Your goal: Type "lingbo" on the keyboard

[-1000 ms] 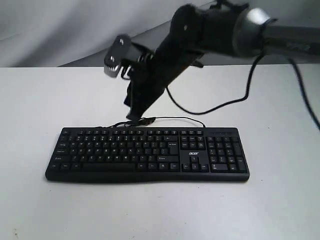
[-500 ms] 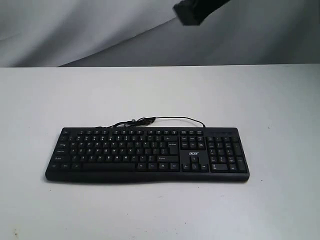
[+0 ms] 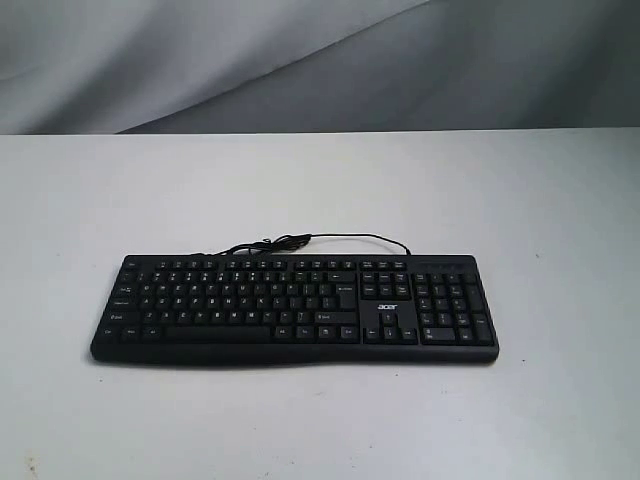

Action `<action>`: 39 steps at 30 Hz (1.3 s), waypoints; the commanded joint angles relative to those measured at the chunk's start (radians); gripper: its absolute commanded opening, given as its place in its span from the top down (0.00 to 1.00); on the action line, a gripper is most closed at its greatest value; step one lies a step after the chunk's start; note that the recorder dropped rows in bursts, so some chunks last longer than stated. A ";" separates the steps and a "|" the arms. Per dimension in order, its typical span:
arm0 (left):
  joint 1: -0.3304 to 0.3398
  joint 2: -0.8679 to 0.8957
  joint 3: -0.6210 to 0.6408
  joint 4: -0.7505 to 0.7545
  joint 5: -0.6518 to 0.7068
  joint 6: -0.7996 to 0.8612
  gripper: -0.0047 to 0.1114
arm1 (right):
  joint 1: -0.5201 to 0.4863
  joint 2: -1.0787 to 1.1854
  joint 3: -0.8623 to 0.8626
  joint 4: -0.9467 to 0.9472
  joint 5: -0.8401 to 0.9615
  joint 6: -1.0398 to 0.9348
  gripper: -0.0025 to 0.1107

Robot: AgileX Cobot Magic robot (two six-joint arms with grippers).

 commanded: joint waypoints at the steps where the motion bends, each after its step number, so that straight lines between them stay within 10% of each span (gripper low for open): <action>1: 0.002 -0.003 0.004 -0.008 -0.005 -0.004 0.96 | -0.003 -0.086 0.006 -0.195 0.000 0.278 0.98; 5: 0.002 -0.003 0.004 -0.008 -0.005 -0.004 0.96 | -0.093 -0.129 0.055 -0.552 0.130 0.707 0.98; 17: 0.002 -0.003 0.004 -0.008 -0.005 -0.004 0.96 | -0.532 -0.538 0.657 -0.566 -0.063 0.729 0.98; 39: 0.002 -0.003 0.004 -0.008 -0.005 -0.004 0.96 | -0.582 -0.768 1.061 -0.489 -0.052 0.772 0.98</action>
